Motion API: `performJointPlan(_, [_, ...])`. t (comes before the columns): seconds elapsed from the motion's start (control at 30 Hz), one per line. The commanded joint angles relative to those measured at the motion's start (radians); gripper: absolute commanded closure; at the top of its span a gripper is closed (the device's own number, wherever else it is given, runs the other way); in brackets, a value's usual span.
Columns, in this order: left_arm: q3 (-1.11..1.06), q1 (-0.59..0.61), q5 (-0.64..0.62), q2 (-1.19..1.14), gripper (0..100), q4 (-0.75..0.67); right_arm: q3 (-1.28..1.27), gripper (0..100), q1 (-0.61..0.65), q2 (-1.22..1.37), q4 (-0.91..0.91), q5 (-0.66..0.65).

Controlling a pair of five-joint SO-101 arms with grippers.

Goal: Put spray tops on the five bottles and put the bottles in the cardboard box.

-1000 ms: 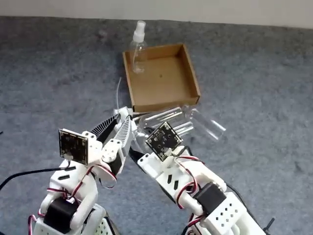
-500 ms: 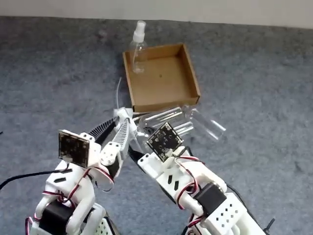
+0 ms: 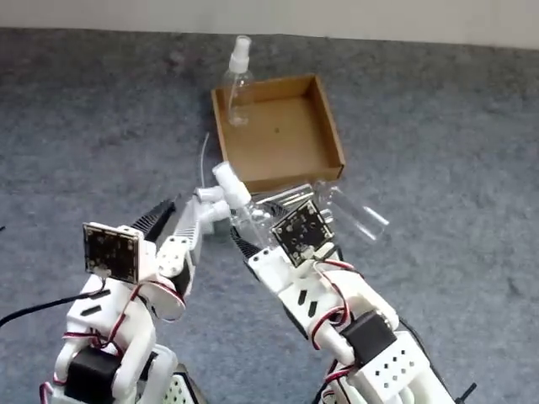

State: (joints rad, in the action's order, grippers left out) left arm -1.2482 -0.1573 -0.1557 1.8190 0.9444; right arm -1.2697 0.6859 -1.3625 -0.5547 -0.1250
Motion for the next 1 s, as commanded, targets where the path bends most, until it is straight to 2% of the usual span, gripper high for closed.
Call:
performJointPlan(0.0, [-0.058, 0.079, 0.046, 0.008, 96, -0.074, 0.015, 99.5, -0.015, -0.021, 0.024, 0.006])
performJointPlan(0.2, [-0.199, 0.081, 0.077, 0.007, 96, -0.244, 0.024, 99.5, 0.012, -0.024, -0.004, 0.005])
performJointPlan(0.4, [-0.223, 0.077, 0.078, 0.007, 96, -0.281, 0.081, 99.5, 0.147, -0.025, -0.151, 0.003])
performJointPlan(0.53, [-0.223, 0.012, 0.081, 0.008, 96, -0.276, 0.088, 99.5, 0.174, -0.019, -0.173, -0.049])
performJointPlan(0.7, [-0.214, -0.038, 0.081, 0.010, 96, -0.275, 0.091, 99.5, 0.163, -0.019, -0.171, -0.055])
performJointPlan(0.87, [-0.214, -0.036, 0.083, 0.010, 96, -0.273, 0.093, 99.5, 0.042, -0.018, -0.102, -0.060])
performJointPlan(0.97, [-0.194, -0.004, 0.083, 0.010, 96, -0.252, 0.088, 99.5, -0.001, -0.024, -0.105, -0.173])
